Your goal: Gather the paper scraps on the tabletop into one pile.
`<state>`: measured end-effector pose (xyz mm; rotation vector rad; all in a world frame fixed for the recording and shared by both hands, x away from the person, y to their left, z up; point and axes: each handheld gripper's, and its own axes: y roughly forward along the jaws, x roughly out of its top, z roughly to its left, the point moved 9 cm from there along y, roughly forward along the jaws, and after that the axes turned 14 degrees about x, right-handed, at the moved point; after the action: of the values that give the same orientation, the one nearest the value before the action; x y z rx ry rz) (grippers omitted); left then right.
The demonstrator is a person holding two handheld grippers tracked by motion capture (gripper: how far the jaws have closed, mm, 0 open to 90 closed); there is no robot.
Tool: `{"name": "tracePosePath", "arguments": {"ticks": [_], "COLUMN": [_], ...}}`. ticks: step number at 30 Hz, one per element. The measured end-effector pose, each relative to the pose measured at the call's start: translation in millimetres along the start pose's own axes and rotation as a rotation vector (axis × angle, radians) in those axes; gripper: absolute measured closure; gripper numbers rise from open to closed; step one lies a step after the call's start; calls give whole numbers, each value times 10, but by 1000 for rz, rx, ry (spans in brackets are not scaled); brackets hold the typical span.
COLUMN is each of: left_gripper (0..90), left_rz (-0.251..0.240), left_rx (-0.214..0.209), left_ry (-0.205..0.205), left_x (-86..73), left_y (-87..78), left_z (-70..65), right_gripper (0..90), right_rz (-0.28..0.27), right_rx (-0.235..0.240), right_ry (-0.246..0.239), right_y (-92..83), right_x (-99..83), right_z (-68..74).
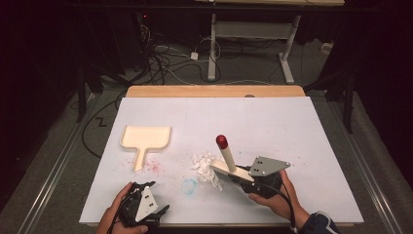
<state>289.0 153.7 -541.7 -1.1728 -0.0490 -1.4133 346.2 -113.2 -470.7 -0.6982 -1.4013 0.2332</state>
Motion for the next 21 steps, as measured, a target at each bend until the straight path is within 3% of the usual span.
{"name": "tracePosePath", "arguments": {"ticks": [8, 13, 18, 21], "left_gripper": [159, 159, 159, 159], "left_rz": [-3, -2, -11, -14], "left_rx": [11, 9, 2, -3], "left_ry": [-2, -2, -19, -14], "left_x": [2, 8, 36, 41], "left_y": [-19, -11, -9, -11], "left_z": [17, 12, 15, 12], "right_gripper": [678, 678, 677, 678], "right_rz": [-48, -97, -138, -137], "right_rx": [6, 4, -18, -21], "right_ry": [-12, -29, -68, -79], "right_y": [-286, -388, -379, -273], "right_x": [0, 112, 359, 524], "right_z": [144, 188, 83, -114]}}
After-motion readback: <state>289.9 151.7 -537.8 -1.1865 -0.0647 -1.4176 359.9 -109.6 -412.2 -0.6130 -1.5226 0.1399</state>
